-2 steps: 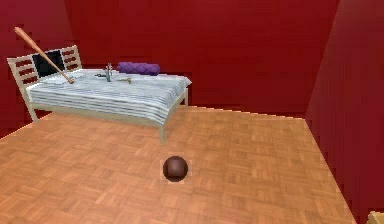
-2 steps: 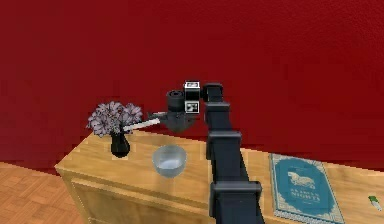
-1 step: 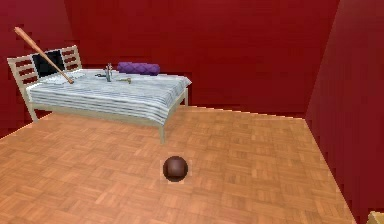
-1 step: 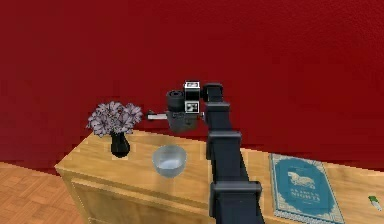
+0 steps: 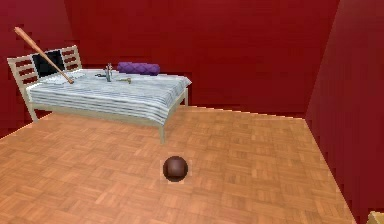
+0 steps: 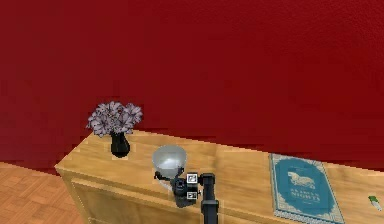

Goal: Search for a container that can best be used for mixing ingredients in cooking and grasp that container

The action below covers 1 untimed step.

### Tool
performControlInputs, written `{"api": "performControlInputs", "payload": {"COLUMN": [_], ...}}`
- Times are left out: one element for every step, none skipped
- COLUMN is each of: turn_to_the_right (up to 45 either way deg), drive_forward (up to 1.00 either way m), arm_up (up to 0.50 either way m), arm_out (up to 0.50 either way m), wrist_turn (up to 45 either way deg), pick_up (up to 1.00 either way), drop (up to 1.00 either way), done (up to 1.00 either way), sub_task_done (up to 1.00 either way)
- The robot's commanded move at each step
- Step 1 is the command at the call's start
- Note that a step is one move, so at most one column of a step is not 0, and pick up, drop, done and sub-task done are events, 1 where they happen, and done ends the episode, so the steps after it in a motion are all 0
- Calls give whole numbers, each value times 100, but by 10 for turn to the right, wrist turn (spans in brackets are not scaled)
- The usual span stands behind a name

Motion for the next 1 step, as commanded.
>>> {"api": "performControlInputs", "payload": {"turn_to_the_right": [0], "drive_forward": [0], "arm_up": [0], "arm_out": [0], "wrist_turn": [0], "pick_up": [100], "drop": [0], "done": [0], "sub_task_done": [0]}}
